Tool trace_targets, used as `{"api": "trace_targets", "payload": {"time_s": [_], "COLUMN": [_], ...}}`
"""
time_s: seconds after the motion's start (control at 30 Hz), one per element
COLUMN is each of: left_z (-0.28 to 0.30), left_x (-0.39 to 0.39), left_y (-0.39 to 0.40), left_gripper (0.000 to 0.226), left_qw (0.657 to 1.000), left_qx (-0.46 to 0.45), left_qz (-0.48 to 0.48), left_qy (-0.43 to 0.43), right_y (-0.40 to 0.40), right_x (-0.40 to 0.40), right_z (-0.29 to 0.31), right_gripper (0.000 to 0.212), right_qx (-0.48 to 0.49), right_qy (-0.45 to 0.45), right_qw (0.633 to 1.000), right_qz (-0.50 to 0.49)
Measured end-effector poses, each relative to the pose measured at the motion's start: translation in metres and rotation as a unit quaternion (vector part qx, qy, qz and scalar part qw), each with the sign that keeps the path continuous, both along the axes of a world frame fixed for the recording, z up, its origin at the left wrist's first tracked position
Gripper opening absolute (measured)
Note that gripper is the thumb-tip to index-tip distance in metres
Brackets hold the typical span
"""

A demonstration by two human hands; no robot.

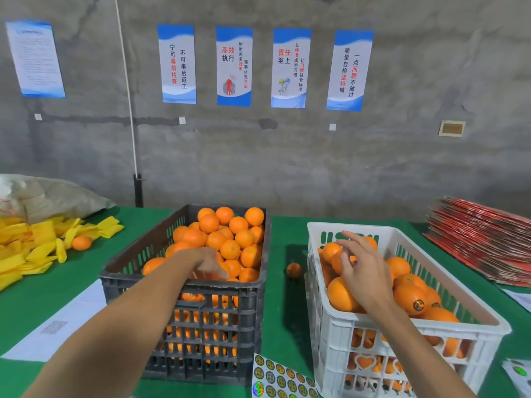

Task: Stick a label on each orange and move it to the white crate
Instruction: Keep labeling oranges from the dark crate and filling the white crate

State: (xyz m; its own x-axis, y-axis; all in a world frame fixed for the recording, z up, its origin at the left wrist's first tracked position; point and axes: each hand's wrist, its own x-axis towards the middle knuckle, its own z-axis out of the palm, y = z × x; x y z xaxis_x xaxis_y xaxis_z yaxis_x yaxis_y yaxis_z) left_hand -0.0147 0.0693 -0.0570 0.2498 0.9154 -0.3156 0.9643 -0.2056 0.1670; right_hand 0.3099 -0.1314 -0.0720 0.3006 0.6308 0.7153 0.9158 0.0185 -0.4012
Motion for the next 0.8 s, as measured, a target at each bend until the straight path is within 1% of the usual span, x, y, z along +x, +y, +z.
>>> {"api": "trace_targets", "payload": {"time_s": [0.07,0.1,0.2,0.23,0.37,0.43,0.5,0.53,0.6,0.63,0.67,0.73,0.8], "left_z": [-0.003,-0.001,-0.003,-0.003,-0.011,-0.013,-0.012,-0.012,-0.006,0.000,0.005,0.014,0.021], "left_x": [0.011,0.019,0.040,0.044,0.050,0.044,0.039,0.036,0.033,0.032,0.033,0.035,0.038], "left_y": [-0.001,-0.003,0.003,-0.001,0.001,0.002,0.002,0.003,0.001,-0.004,-0.007,-0.019,-0.038], "left_gripper": [0.096,0.097,0.084,0.079,0.063,0.054,0.028,0.020,0.022,0.021,0.023,0.037,0.045], "left_qw": [0.997,0.997,0.993,0.992,0.997,0.999,0.997,0.994,0.979,0.965,0.946,0.900,0.861], "left_qx": [-0.071,-0.081,-0.055,-0.048,-0.014,0.004,0.025,0.044,0.097,0.126,0.155,0.190,0.217], "left_qz": [0.000,-0.007,-0.038,-0.041,-0.051,-0.046,-0.046,-0.049,-0.062,-0.061,-0.057,-0.047,-0.054], "left_qy": [-0.017,-0.001,0.095,0.106,0.062,0.010,-0.052,-0.087,-0.170,-0.221,-0.278,-0.390,-0.457], "right_y": [0.000,0.000,-0.001,-0.001,-0.001,-0.002,-0.004,-0.006,-0.010,-0.011,-0.012,-0.014,-0.014], "right_x": [0.000,0.000,0.000,0.000,0.000,0.000,-0.001,-0.002,-0.003,-0.005,-0.008,-0.018,-0.035], "right_z": [0.000,0.000,0.000,0.000,-0.003,-0.003,-0.003,-0.003,0.000,0.003,0.006,0.013,0.019], "right_gripper": [0.027,0.026,0.026,0.026,0.025,0.025,0.025,0.024,0.024,0.024,0.024,0.023,0.022], "right_qx": [-0.003,-0.001,0.006,0.008,0.020,0.023,0.026,0.028,0.035,0.043,0.054,0.089,0.119], "right_qy": [0.002,0.005,0.013,0.014,0.023,0.027,0.032,0.033,0.035,0.036,0.038,0.035,0.030], "right_qw": [1.000,1.000,1.000,1.000,0.999,0.999,0.999,0.999,0.998,0.998,0.997,0.994,0.988], "right_qz": [0.003,0.004,0.006,0.006,0.014,0.017,0.019,0.020,0.025,0.029,0.034,0.055,0.090]}}
